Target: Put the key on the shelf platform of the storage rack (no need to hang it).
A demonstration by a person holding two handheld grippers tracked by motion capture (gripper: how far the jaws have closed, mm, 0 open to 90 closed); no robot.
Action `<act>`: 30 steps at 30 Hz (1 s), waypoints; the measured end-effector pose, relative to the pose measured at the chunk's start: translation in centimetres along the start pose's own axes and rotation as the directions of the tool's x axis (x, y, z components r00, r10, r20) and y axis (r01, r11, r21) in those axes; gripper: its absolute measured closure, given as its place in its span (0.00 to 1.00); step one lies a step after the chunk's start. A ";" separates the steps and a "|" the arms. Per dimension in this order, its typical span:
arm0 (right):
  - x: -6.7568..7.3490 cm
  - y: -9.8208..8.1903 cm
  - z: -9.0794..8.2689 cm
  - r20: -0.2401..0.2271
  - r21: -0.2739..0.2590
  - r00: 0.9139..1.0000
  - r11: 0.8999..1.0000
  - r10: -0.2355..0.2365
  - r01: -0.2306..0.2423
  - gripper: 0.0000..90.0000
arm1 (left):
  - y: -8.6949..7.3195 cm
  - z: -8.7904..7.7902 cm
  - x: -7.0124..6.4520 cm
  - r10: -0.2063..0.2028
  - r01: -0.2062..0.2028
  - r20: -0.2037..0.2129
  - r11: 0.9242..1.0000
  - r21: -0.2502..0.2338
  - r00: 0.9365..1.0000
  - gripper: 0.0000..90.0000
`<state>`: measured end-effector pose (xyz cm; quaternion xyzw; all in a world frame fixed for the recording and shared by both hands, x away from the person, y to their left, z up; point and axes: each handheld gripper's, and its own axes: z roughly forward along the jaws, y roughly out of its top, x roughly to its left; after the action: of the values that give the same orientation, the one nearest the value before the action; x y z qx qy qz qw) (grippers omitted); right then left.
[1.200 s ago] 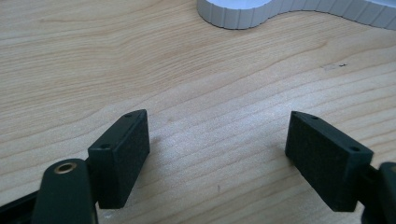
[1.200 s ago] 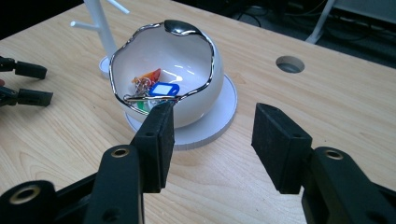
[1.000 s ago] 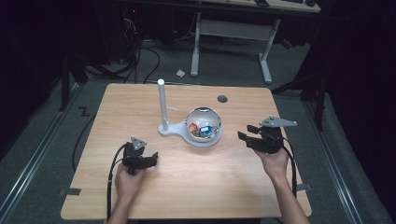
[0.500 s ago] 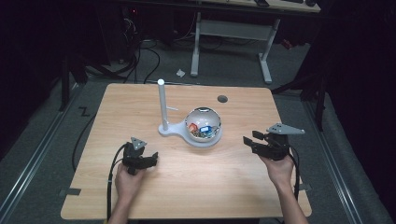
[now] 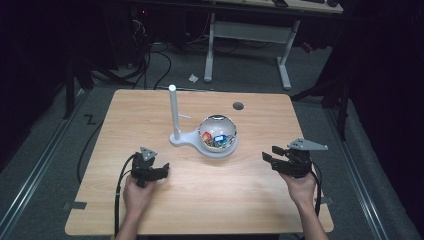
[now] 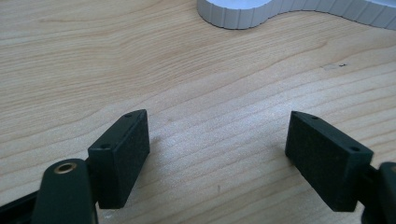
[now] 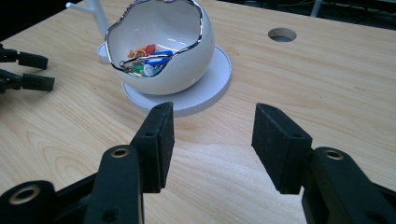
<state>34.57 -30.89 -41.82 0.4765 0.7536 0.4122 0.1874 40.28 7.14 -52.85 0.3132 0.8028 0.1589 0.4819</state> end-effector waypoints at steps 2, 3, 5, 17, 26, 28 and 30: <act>0.0 -0.1 0.0 -0.001 0.000 1.000 1.000 0.001 -0.001 0.55 | 0.0 0.0 0.0 0.000 0.000 0.000 1.000 0.000 1.000 0.25; 0.1 -0.3 0.0 0.000 0.001 1.000 1.000 0.003 -0.003 0.55 | 0.0 0.0 0.0 0.000 0.000 0.000 1.000 0.000 1.000 0.25; 0.1 -0.7 0.2 -0.004 0.005 1.000 1.000 0.007 -0.007 0.55 | 0.0 0.0 0.0 -0.001 0.001 0.000 1.000 0.000 1.000 0.25; 0.0 -2.4 1.0 -0.017 0.024 0.999 0.999 0.043 -0.043 0.55 | 0.0 0.0 0.0 -0.001 0.001 -0.001 1.000 0.000 1.000 0.25; -0.1 -3.6 2.0 -0.027 0.037 0.997 0.997 0.068 -0.067 0.55 | 0.0 0.0 0.0 -0.001 0.001 -0.001 1.000 0.000 1.000 0.25; -0.1 -3.8 2.1 -0.029 0.038 0.998 0.997 0.064 -0.063 0.55 | 0.0 0.0 0.0 -0.002 0.002 -0.001 1.000 0.000 1.000 0.25; -0.1 -4.0 2.3 -0.030 0.046 0.997 0.997 0.068 -0.066 0.55 | 0.0 0.0 0.0 0.000 0.000 -0.001 1.000 -0.001 1.000 0.25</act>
<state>33.92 -30.78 -46.41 0.4990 0.7491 0.4089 0.1507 40.29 7.13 -52.85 0.3129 0.8029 0.1593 0.4817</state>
